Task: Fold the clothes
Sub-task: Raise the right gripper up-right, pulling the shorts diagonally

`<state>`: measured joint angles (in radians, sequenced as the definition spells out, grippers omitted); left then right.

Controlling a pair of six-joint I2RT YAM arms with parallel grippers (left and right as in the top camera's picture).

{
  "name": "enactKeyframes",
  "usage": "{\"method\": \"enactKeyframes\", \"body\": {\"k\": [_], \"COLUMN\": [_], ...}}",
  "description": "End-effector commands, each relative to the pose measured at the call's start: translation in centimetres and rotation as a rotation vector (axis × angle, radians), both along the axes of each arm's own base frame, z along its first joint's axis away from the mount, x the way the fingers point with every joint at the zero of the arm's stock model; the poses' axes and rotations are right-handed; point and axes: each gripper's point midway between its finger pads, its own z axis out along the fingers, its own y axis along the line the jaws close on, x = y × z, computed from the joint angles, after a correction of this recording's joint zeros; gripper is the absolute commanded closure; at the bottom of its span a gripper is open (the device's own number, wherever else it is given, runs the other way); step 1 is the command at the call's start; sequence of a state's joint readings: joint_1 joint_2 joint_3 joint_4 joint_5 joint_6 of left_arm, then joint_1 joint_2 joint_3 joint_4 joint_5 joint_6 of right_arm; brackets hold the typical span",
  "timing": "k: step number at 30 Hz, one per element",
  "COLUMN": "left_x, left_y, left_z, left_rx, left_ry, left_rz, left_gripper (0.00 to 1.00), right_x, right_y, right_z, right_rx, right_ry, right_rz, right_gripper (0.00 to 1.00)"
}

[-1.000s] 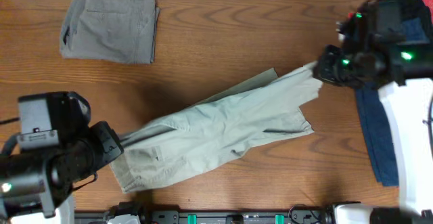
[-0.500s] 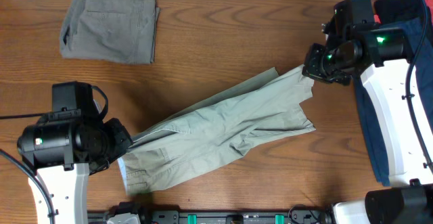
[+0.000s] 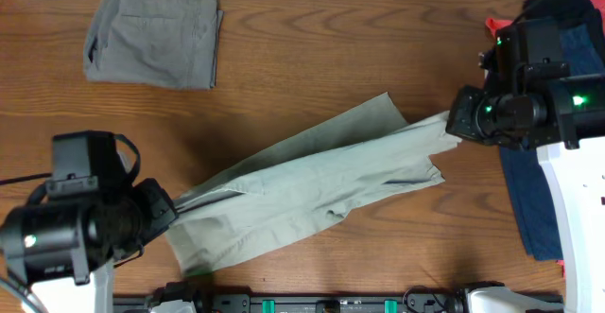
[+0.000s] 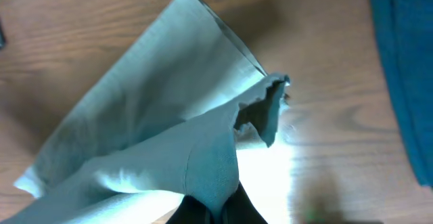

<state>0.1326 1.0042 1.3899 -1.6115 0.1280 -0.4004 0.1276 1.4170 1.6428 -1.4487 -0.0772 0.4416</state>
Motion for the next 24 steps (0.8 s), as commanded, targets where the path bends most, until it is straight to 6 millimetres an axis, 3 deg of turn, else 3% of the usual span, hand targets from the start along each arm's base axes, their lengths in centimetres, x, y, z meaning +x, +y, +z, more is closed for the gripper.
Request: {"method": "enactKeyframes", "body": {"k": [1,4,14,24], "left_x": [-1.6,-1.7,-1.1,1.1], "left_y": [0.0,-0.5,0.7,1.5], "left_z": [1.1,1.5,0.8,-1.9], "left_rx": [0.010,-0.015,0.047,0.055], "left_ry": [0.011,-0.017,0.045,0.179], "left_rz": [0.004,-0.004,-0.001,0.001], "left_gripper": [0.94,0.94,0.94,0.94], "right_x": [-0.1,-0.4,0.2,3.4], "right_y": [-1.8,-1.9,-2.5,-1.8], "right_z": [0.3,0.2,-0.2,-3.8], "right_rx": [-0.069,-0.073,-0.113,-0.108], "right_ry": [-0.006,0.004,0.010,0.088], "right_rz": [-0.056,-0.056,-0.061,-0.050], "right_gripper": [0.99,0.99,0.99,0.99]}}
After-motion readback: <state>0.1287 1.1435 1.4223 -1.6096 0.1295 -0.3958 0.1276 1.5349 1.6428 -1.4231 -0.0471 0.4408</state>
